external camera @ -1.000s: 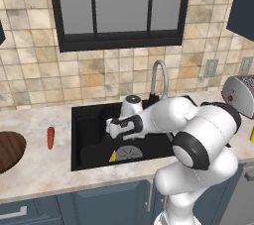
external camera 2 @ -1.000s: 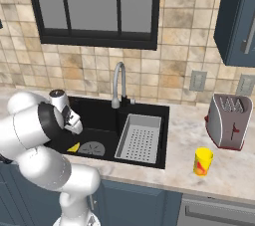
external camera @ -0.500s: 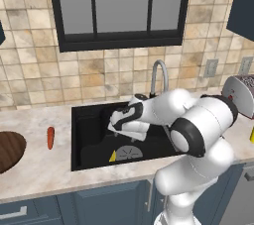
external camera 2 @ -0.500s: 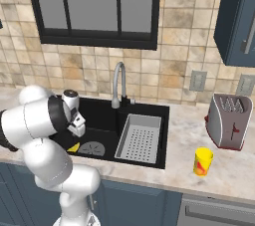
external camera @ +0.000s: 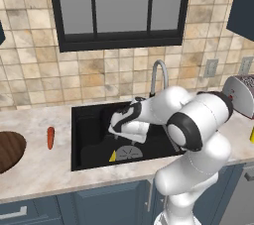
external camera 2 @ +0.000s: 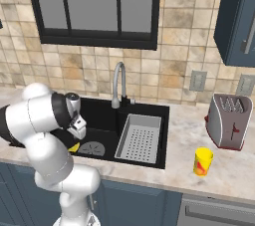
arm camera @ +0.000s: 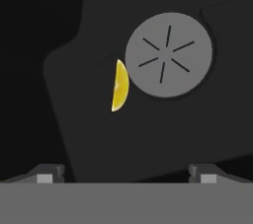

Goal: Remove the carrot and lemon wedge from the sink. Then move the bowl and cup from the counter to the sink for washing.

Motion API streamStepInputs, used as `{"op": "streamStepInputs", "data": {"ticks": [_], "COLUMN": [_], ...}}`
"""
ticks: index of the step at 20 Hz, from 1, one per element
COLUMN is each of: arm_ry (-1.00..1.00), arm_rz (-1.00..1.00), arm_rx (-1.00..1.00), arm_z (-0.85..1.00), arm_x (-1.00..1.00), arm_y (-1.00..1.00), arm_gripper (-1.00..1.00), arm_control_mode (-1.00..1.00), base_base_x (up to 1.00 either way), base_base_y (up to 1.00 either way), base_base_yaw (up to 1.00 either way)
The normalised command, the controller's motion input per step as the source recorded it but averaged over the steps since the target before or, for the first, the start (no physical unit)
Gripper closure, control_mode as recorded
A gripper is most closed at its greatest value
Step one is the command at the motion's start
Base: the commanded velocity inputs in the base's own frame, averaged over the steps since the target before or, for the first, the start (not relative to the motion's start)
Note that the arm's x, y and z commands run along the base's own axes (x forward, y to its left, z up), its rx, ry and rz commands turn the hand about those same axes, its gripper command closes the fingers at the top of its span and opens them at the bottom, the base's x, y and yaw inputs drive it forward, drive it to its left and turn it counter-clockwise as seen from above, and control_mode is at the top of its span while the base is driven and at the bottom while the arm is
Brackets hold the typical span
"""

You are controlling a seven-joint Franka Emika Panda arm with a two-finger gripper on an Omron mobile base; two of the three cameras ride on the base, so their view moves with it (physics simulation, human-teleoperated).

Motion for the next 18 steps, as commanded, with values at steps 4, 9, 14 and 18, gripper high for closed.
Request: {"op": "streamStepInputs", "data": {"ticks": [4, 9, 14, 18], "arm_ry": [0.00, 0.00, 0.01, 0.03], "arm_rz": [-0.01, -0.01, -0.01, -0.01], "arm_rx": [0.00, 0.00, -0.02, 0.00], "arm_z": [-0.14, -0.16, -0.15, -0.15], "arm_x": [0.03, 0.06, 0.09, 0.09], "arm_y": [0.00, 0.00, 0.02, 0.01], "arm_gripper": [-1.00, -1.00, -1.00, -1.00], "arm_control_mode": [-1.00, -1.00, -1.00, -1.00], "base_base_x": [0.00, 0.00, 0.00, 0.00], "base_base_y": [0.00, 0.00, 0.00, 0.00], "base_base_yaw": [0.00, 0.00, 0.00, 0.00]}}
